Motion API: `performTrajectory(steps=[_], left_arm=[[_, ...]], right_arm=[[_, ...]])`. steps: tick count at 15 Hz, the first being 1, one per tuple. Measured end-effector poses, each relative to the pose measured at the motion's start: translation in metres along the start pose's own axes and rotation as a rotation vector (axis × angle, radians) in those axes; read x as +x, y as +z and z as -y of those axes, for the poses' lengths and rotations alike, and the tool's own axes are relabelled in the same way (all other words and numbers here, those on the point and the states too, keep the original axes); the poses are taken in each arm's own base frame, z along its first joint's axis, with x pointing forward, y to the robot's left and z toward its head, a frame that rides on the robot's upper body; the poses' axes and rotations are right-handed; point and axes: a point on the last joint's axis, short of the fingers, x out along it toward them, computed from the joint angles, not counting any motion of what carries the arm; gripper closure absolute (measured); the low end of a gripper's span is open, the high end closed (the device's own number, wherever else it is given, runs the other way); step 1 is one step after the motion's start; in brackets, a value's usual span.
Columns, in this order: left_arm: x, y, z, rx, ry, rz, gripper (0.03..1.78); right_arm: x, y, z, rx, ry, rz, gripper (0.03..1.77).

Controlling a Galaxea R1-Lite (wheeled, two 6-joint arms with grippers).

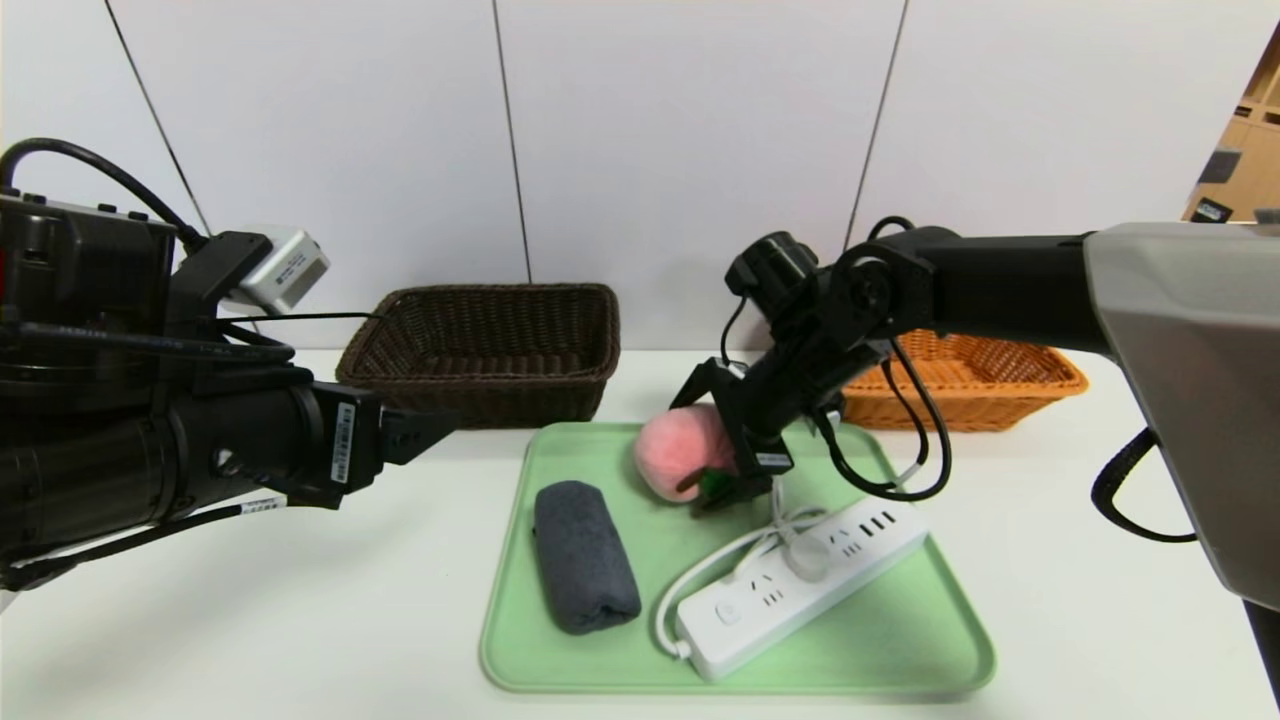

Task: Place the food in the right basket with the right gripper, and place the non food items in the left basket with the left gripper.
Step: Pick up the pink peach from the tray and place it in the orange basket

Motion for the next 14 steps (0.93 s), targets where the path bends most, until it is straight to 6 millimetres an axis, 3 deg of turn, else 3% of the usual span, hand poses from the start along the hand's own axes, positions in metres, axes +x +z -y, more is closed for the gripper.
performTrajectory(steps=[14], left_arm=[[0.0028,-0.0011,0.0003,0.001,0.001,-0.010,0.12]], right_arm=[[0.0009,0.0036,-0.0023,0.000,0.015,0.002,0.10]])
